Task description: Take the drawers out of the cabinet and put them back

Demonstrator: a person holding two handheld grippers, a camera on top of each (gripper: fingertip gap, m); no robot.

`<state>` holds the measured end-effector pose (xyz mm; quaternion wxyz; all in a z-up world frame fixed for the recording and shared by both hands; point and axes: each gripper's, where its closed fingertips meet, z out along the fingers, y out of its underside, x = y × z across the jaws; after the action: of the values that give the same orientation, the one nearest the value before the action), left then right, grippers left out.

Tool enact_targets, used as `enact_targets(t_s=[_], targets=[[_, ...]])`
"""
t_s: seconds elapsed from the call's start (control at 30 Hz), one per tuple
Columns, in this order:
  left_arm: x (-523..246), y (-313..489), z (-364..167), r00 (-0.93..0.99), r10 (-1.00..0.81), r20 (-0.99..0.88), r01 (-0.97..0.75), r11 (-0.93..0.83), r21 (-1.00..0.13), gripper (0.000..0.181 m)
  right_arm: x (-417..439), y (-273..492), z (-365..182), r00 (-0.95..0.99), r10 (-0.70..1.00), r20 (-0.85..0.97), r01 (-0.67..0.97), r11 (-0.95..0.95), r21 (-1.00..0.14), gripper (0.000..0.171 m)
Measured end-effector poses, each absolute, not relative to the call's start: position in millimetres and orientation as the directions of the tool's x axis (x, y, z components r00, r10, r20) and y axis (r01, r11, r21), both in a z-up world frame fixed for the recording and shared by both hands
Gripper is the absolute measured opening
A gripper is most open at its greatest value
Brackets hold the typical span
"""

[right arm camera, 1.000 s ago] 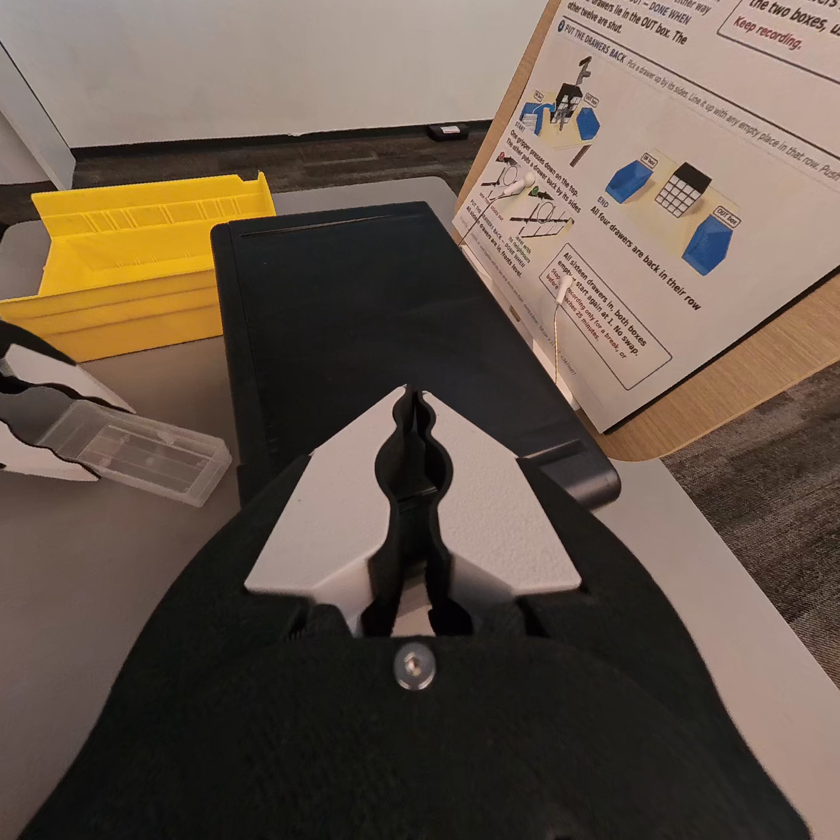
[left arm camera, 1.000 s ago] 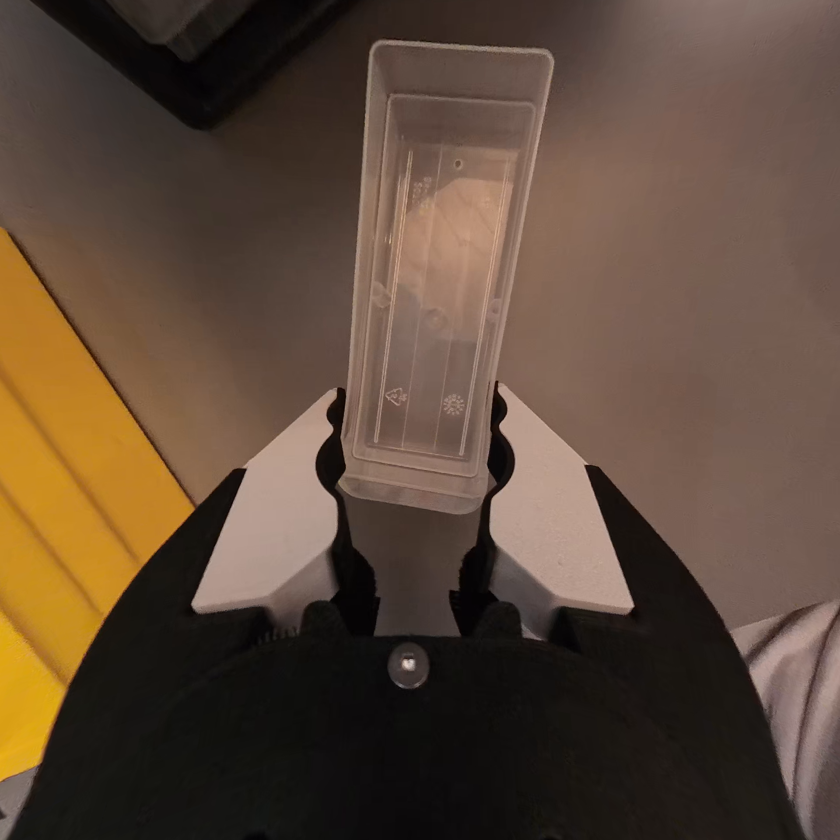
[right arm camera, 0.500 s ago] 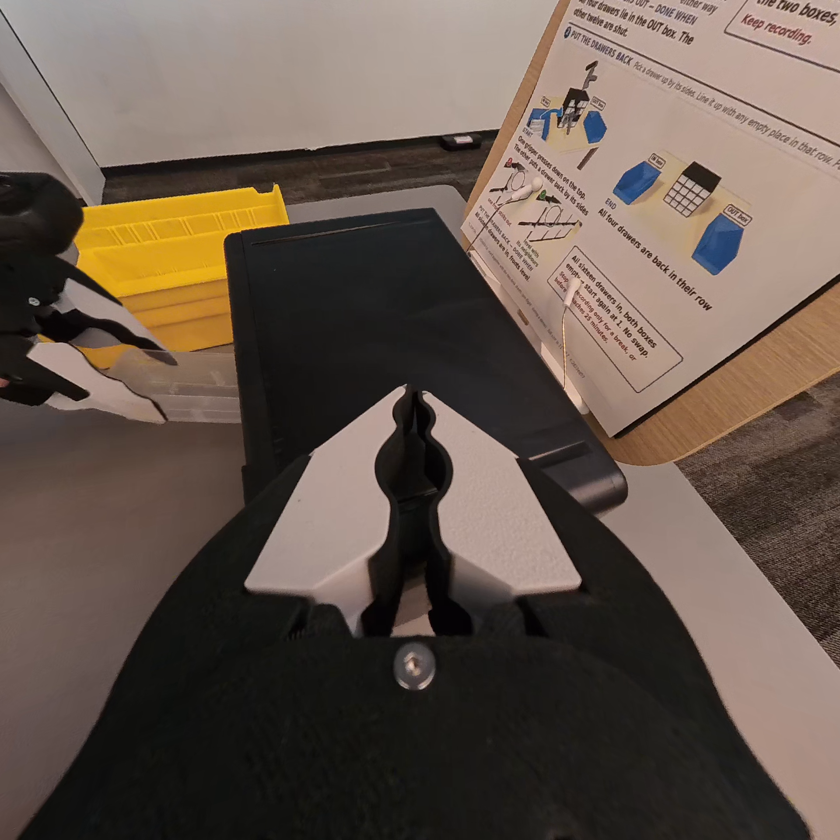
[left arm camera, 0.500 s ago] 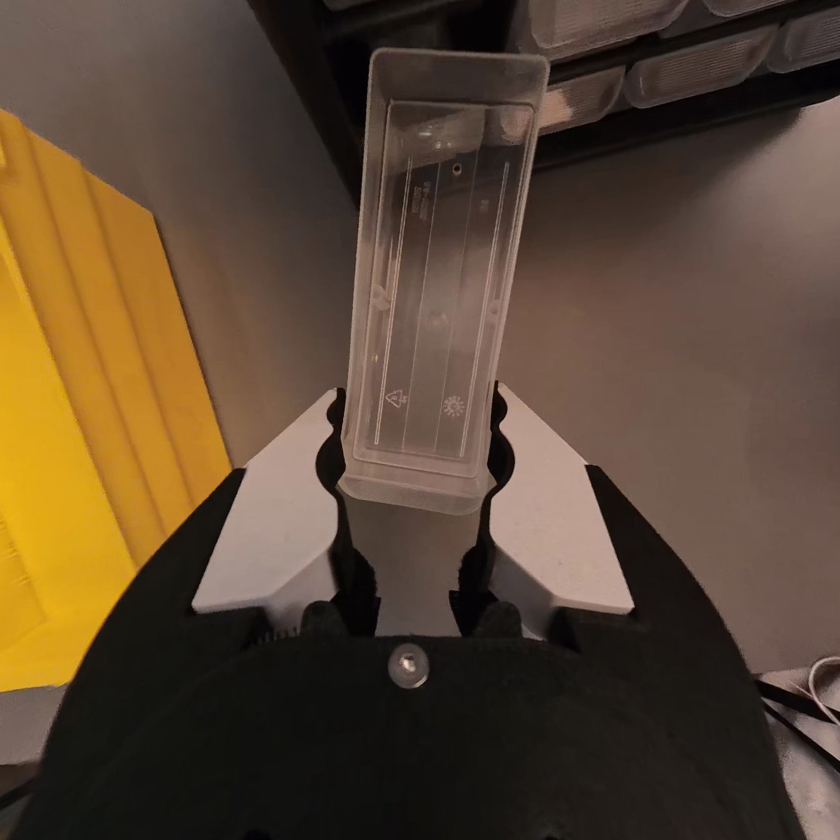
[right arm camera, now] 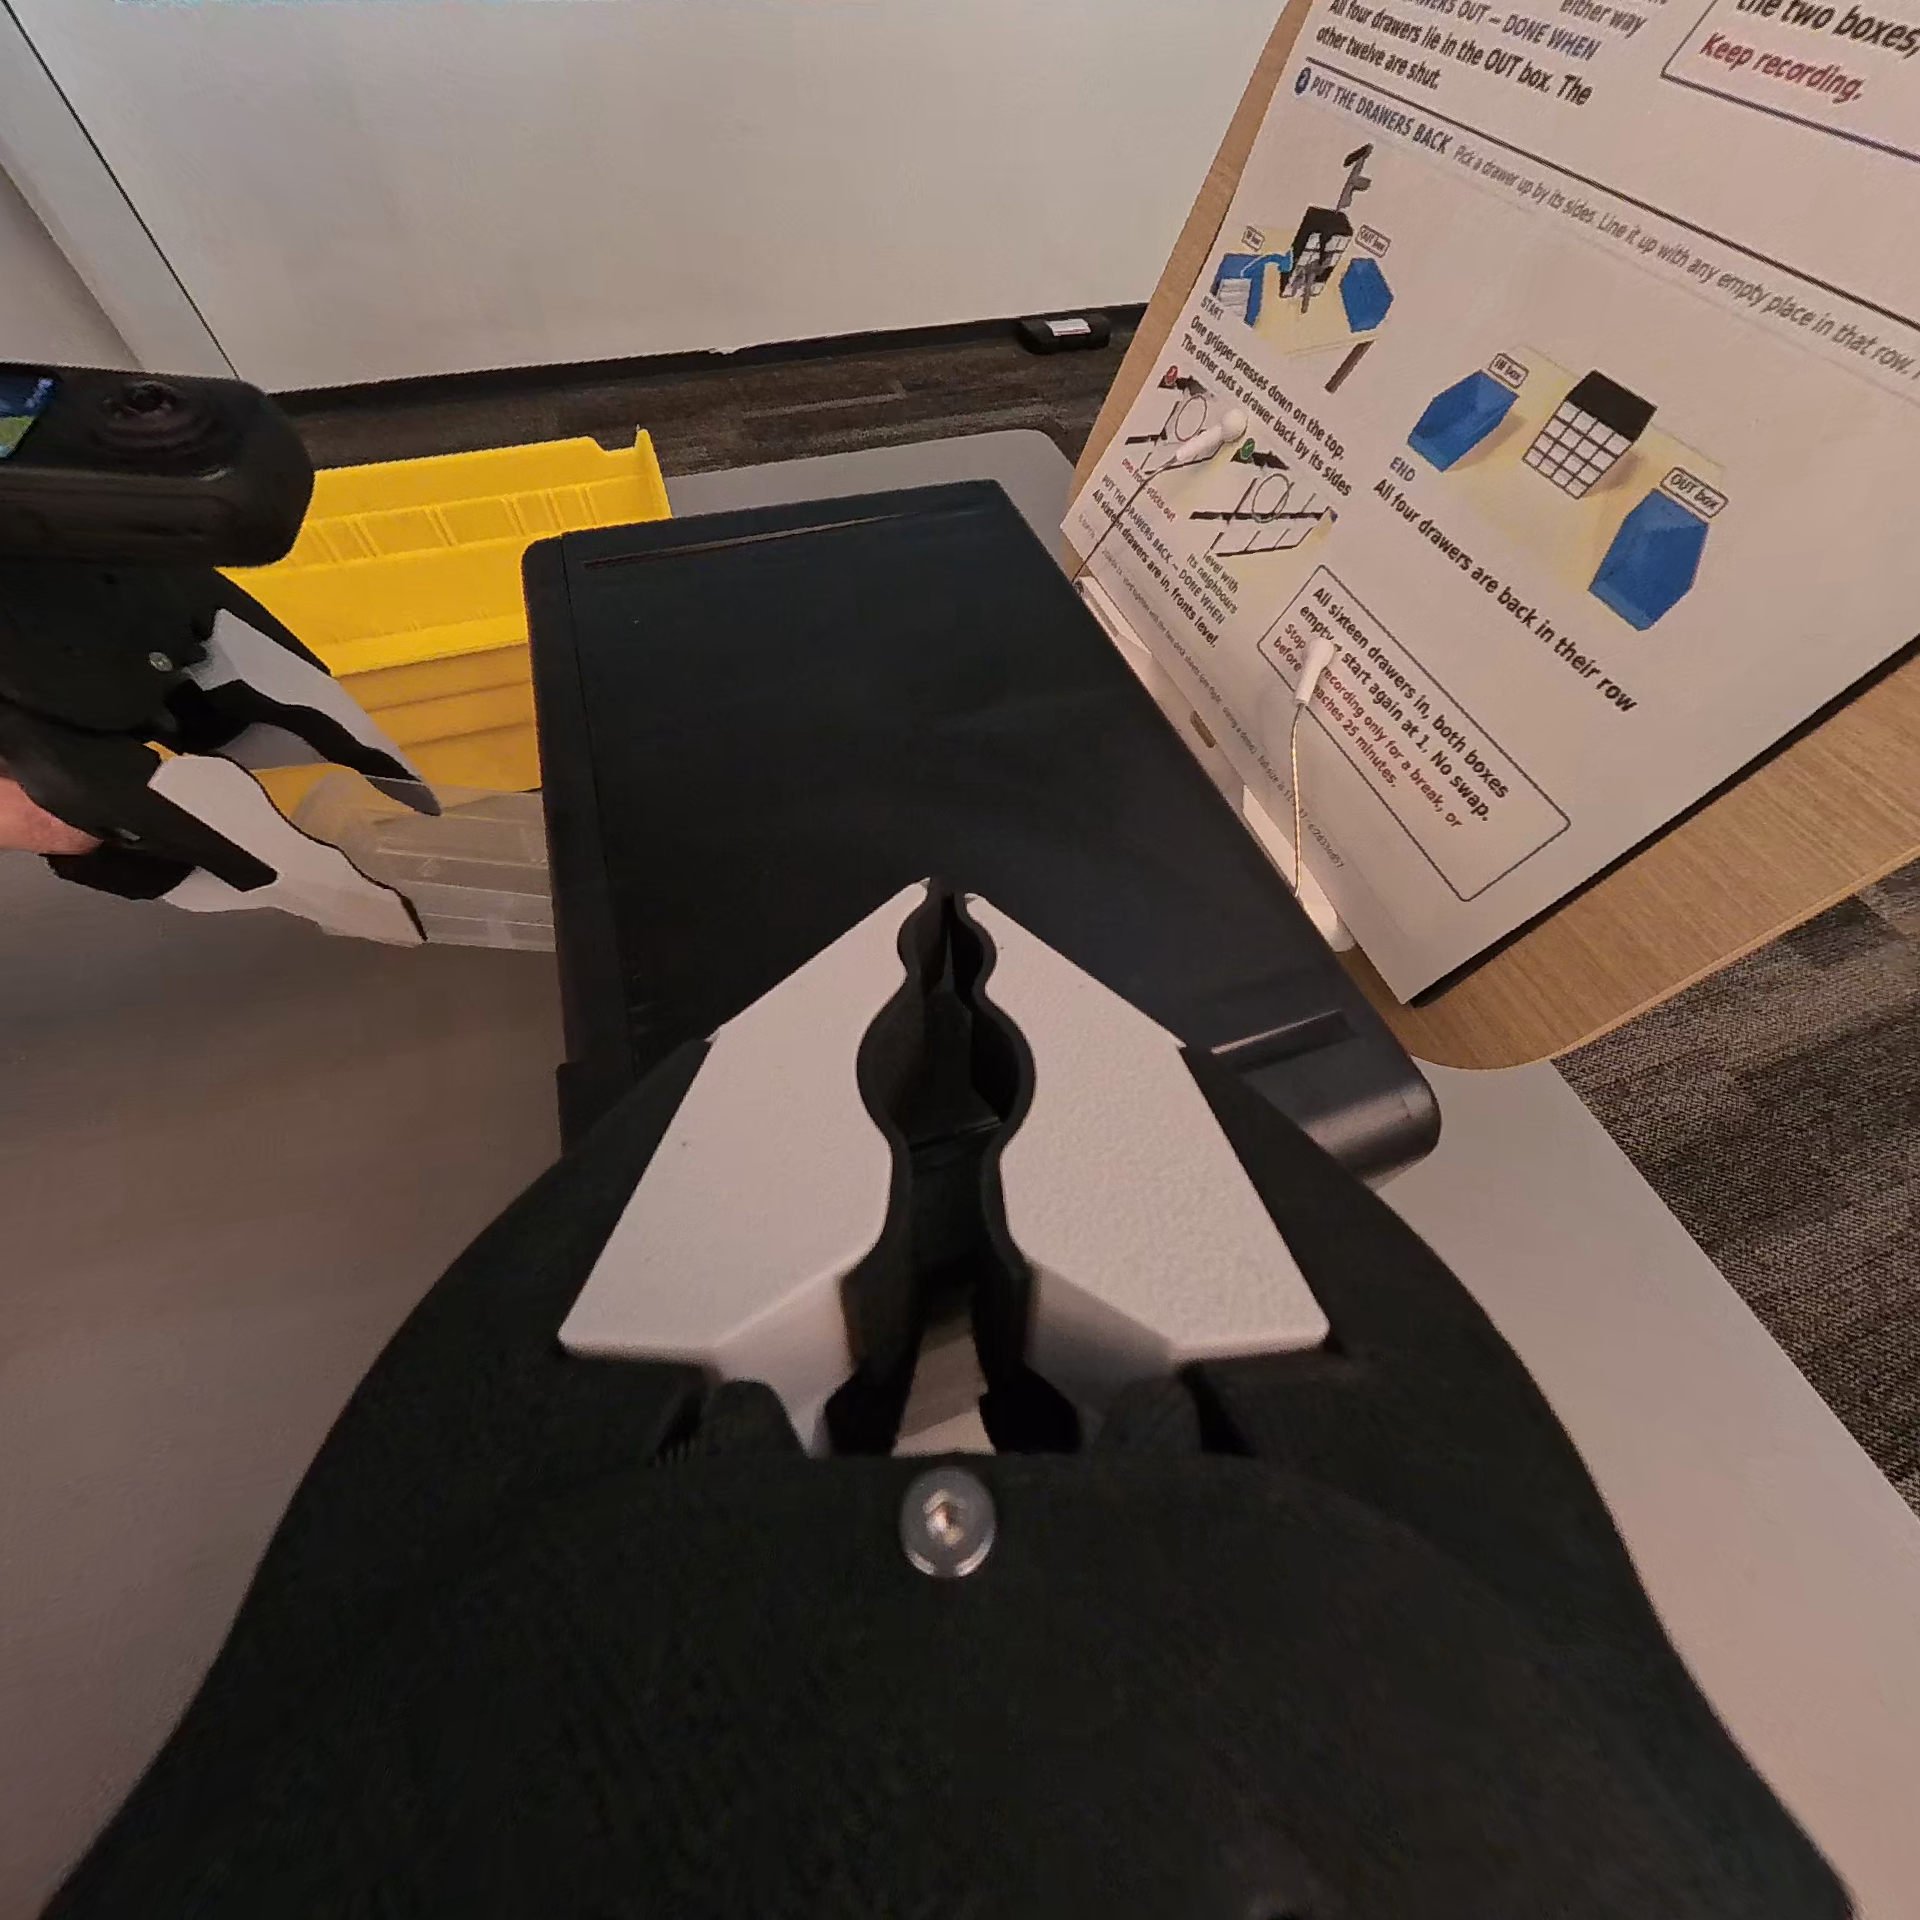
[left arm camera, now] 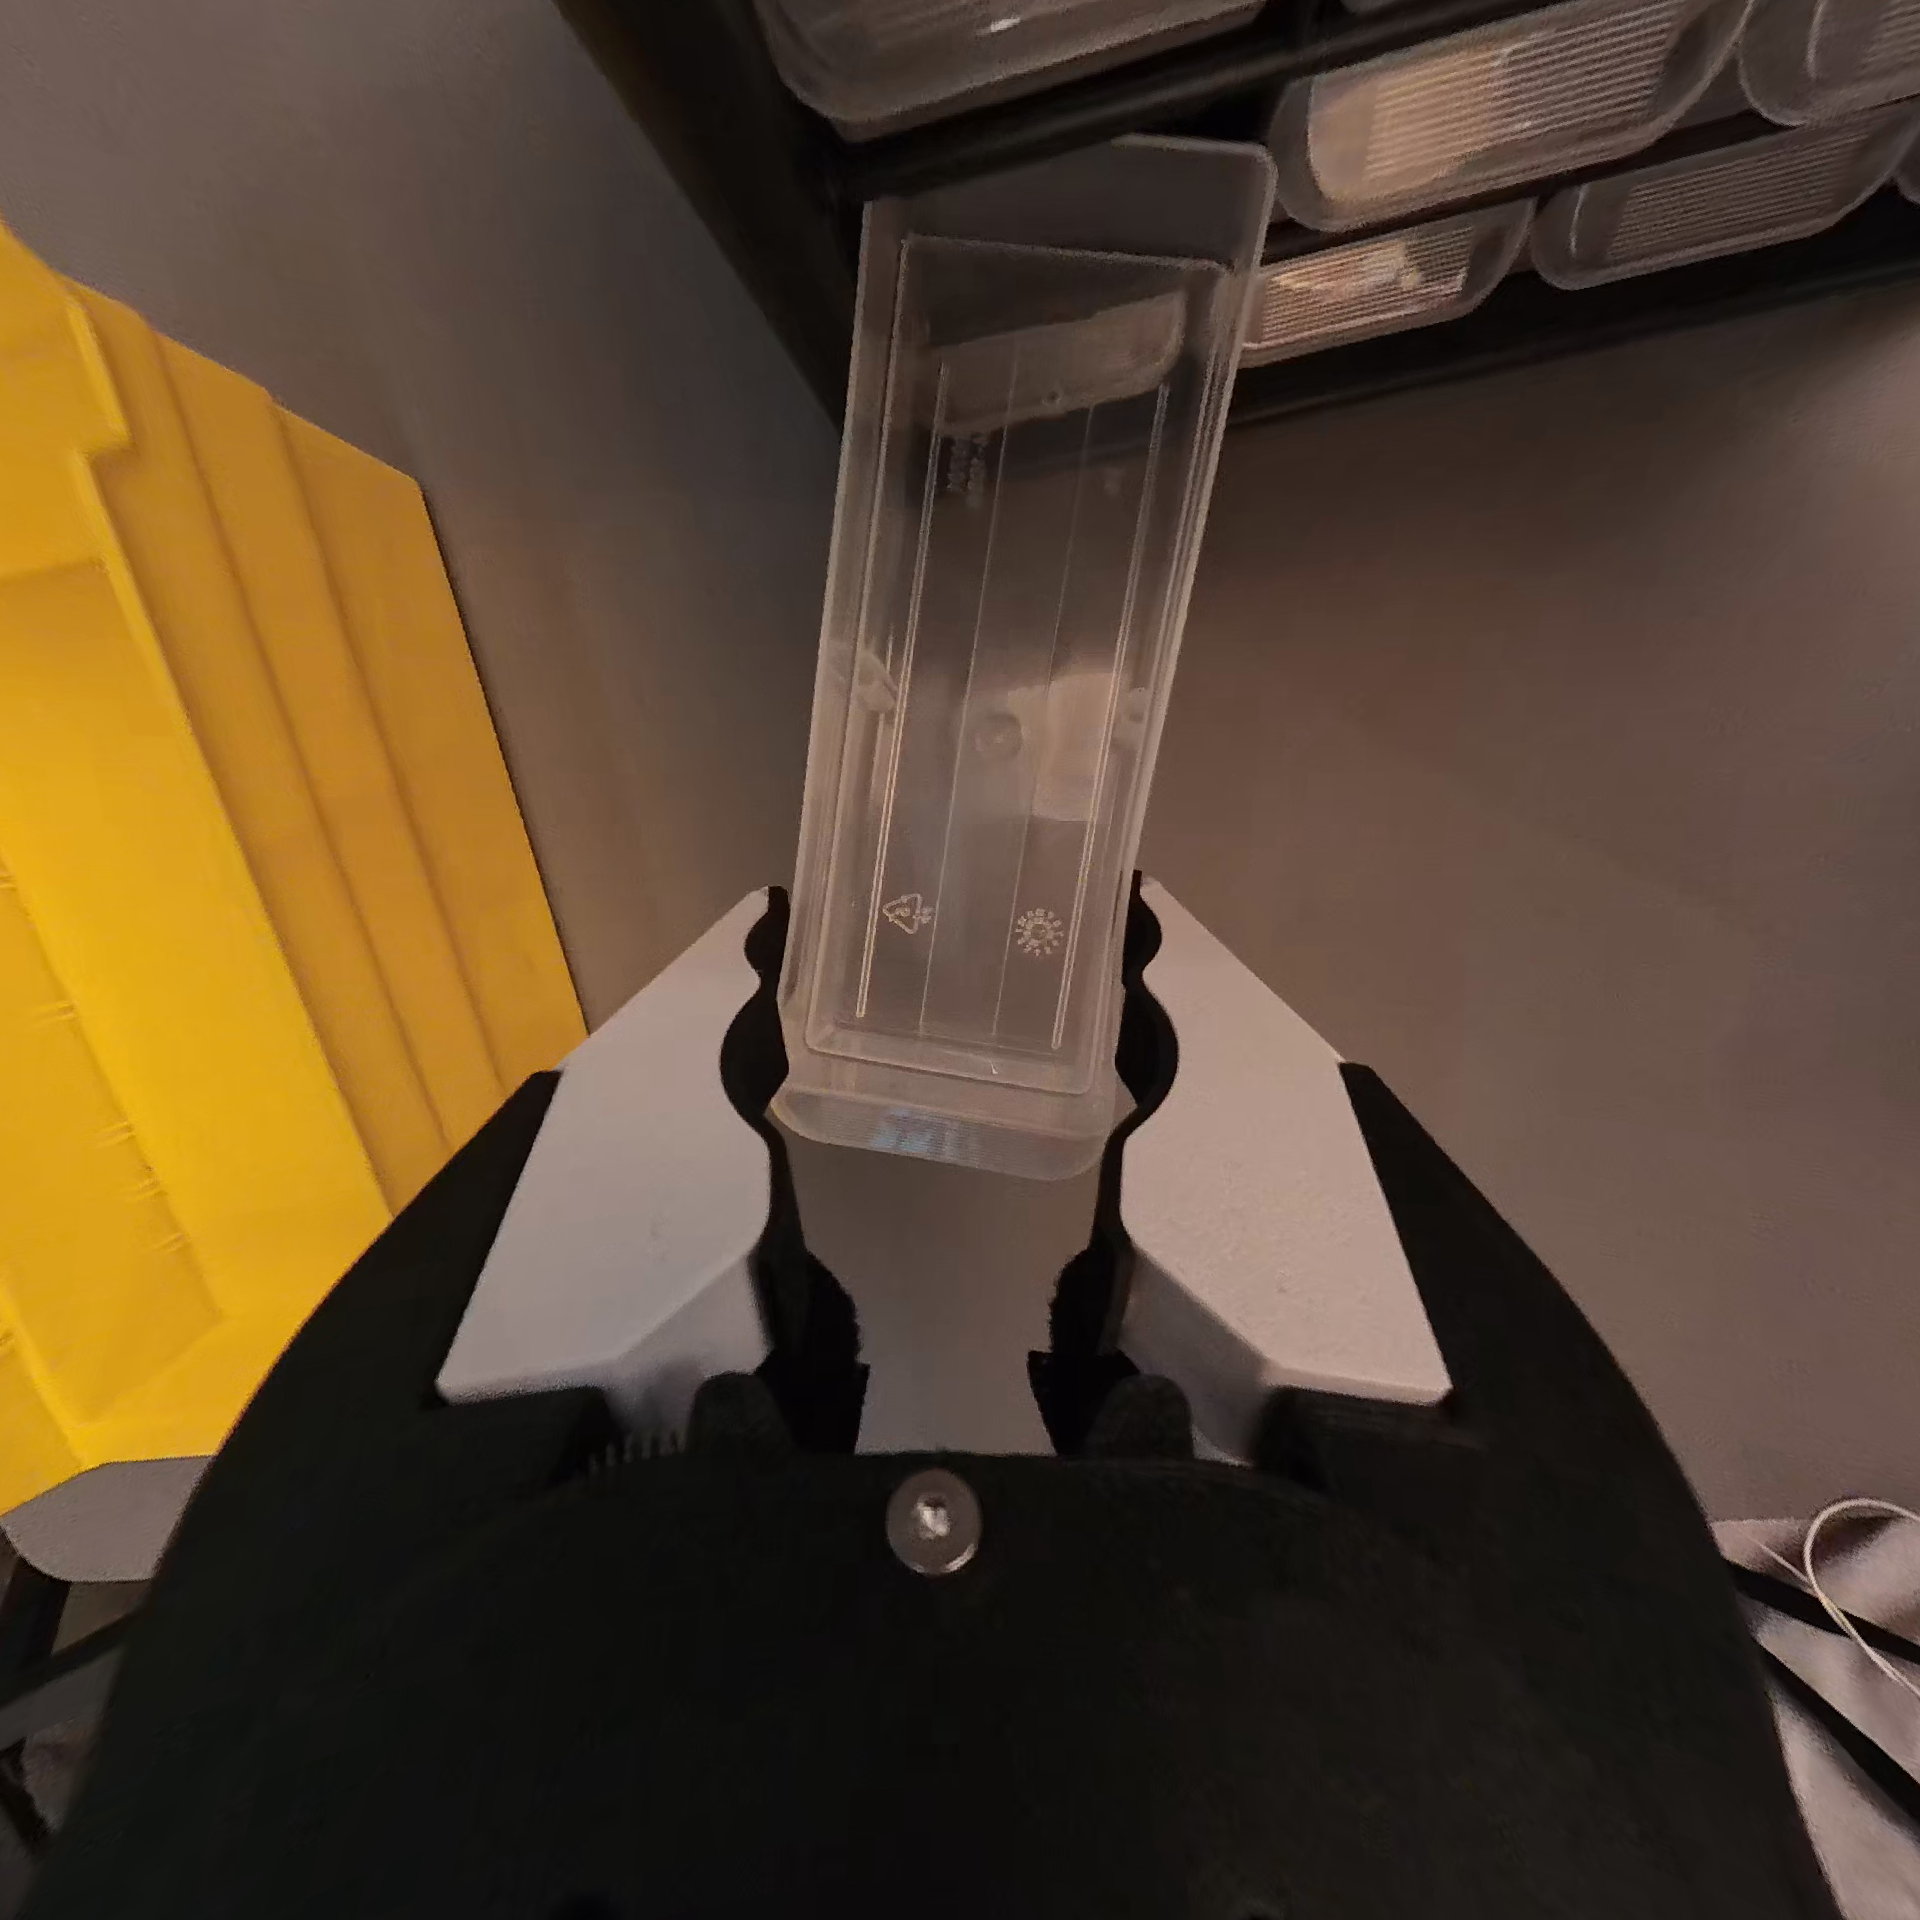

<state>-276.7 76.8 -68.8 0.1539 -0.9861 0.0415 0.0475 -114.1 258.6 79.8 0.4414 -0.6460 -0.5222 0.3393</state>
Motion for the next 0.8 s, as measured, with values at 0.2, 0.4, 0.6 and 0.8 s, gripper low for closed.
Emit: enact_targets(t_s=[0.2, 0.4, 0.6, 0.8], targets=[[-271, 78, -73, 0.987, -0.019, -0.157, -0.063, -0.957, -0.282, 0.063, -114, 259, 80, 0.220, 0.975, 0.010, 0.367, -0.074, -0.927, 0.000], [-267, 82, -81, 0.980, 0.043, -0.196, -0.019, -0.952, -0.305, 0.062, -114, 258, 80, 0.216, 0.976, 0.005, 0.363, -0.076, -0.929, 0.000], [-263, 84, -79, 0.991, 0.075, -0.115, 0.032, -0.942, -0.334, 0.063, -115, 258, 81, 0.209, 0.978, -0.001, 0.359, -0.078, -0.930, 0.000], [-260, 92, -84, 0.995, 0.100, -0.021, 0.086, -0.930, -0.358, 0.063, -115, 258, 81, 0.203, 0.979, -0.016, 0.352, -0.089, -0.932, 0.000]])
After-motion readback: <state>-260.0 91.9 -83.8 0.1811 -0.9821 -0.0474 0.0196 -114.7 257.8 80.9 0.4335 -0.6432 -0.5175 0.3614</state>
